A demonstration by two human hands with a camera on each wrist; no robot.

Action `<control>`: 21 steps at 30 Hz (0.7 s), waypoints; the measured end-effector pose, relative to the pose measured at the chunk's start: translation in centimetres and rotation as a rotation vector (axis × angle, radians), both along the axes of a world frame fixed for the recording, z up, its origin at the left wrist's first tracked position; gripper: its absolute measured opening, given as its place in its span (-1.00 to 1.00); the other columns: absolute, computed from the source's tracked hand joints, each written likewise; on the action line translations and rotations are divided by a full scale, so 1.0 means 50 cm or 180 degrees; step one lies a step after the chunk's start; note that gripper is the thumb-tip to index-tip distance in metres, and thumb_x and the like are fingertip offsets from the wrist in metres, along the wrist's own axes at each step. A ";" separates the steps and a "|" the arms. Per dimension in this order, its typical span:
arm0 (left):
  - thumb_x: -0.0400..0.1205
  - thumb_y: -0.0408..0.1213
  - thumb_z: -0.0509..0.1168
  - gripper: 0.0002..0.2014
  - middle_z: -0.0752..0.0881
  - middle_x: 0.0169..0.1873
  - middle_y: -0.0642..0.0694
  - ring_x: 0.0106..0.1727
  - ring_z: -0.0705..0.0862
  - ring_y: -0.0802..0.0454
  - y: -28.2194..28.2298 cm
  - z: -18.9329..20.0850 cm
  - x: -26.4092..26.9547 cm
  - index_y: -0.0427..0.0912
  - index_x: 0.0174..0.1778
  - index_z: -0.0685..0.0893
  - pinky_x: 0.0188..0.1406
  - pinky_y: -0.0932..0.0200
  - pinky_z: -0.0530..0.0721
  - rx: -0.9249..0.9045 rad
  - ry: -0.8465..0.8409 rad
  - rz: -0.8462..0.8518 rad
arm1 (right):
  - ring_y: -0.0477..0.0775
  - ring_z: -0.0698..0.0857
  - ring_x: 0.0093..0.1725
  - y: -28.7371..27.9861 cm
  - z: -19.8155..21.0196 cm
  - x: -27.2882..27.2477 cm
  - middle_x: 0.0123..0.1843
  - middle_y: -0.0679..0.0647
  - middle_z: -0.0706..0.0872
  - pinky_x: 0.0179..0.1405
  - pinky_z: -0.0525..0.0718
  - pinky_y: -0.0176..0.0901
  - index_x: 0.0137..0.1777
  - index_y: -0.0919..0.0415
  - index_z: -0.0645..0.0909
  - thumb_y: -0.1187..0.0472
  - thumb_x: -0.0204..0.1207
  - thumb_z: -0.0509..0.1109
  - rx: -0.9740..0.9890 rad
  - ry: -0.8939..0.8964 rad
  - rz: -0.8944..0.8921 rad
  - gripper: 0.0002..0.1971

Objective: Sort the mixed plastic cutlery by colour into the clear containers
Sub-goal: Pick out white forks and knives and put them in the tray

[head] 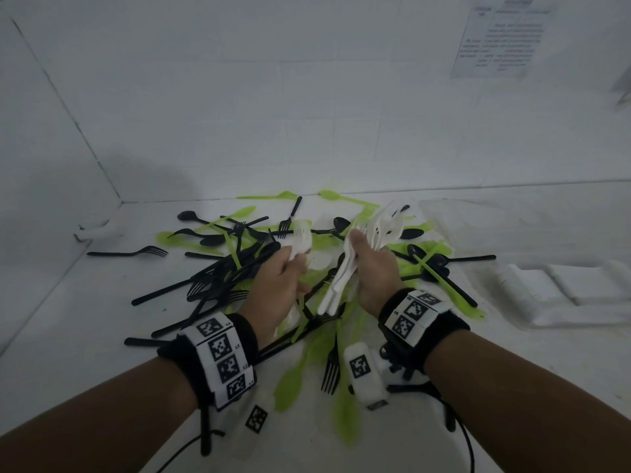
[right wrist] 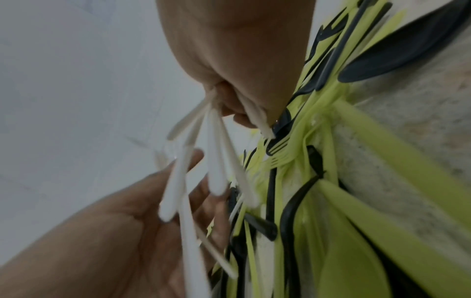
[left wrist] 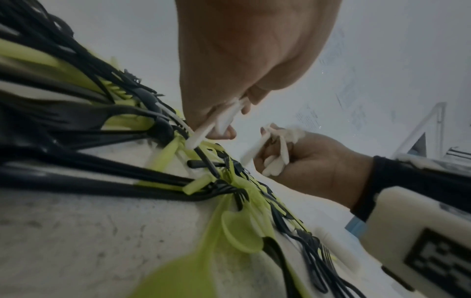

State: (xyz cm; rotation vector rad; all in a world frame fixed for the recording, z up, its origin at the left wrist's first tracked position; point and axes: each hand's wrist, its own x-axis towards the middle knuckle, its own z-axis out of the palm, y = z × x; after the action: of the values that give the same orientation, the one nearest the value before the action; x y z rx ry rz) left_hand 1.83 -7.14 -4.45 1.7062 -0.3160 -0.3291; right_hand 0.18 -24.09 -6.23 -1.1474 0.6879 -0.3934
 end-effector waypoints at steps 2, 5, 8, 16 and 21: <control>0.84 -0.07 0.16 -0.70 0.61 -0.18 -0.12 -0.27 0.56 0.02 0.000 0.008 0.006 -0.19 0.22 0.68 -0.21 0.02 0.57 0.0106 -0.0265 0.0040 | 0.08 0.65 -0.31 -0.015 0.002 -0.004 -0.29 0.08 0.65 -0.37 0.63 -0.11 -0.02 0.33 0.69 -0.15 0.60 0.51 -0.0194 0.0059 0.0040 -0.54; 0.84 -0.11 0.12 -0.72 0.71 -0.10 -0.09 -0.12 0.66 -0.06 -0.011 0.015 0.014 -0.08 0.23 0.72 -0.03 -0.07 0.64 0.0426 -0.0718 -0.0024 | 0.15 0.50 -0.39 -0.003 0.017 -0.011 -0.46 0.05 0.47 -0.34 0.52 -0.02 -0.23 0.22 0.57 -0.18 0.57 0.52 -0.0208 -0.0026 0.0413 -0.54; 0.73 -0.01 0.13 -0.67 0.73 -0.13 -0.15 -0.07 0.70 -0.13 -0.030 0.013 0.017 -0.08 0.10 0.74 0.07 -0.25 0.69 0.0485 -0.0866 -0.0075 | 0.09 0.67 -0.36 0.021 0.028 -0.013 -0.40 0.05 0.67 -0.25 0.65 -0.03 -0.10 0.32 0.69 -0.02 0.65 0.49 0.0054 -0.0293 0.0552 -0.64; 0.76 -0.20 0.34 -0.78 0.70 -0.35 -0.17 -0.33 0.57 0.08 -0.054 0.006 0.002 -0.23 -0.11 0.79 -0.26 -0.10 0.66 0.0347 -0.1035 0.0126 | 0.19 0.80 -0.11 0.023 0.029 -0.025 -0.09 0.27 0.81 -0.05 0.78 0.02 0.17 0.49 0.70 0.09 0.71 0.42 0.0351 -0.0511 0.0644 -0.62; 0.80 -0.26 0.28 -0.79 0.72 -0.36 0.11 -0.32 0.61 0.22 -0.048 0.012 -0.011 -0.12 0.04 0.85 -0.24 0.32 0.58 0.0261 -0.0947 -0.0243 | 0.18 0.81 -0.07 0.019 0.026 -0.028 -0.02 0.26 0.81 -0.05 0.78 0.03 0.27 0.45 0.68 0.15 0.72 0.41 0.0525 -0.0527 0.0683 -0.67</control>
State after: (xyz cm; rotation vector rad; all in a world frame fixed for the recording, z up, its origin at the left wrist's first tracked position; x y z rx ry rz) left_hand 1.26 -9.54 -3.85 1.8283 -0.5940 -0.1441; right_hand -1.22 -23.16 -4.90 -1.0076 0.4388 -0.2417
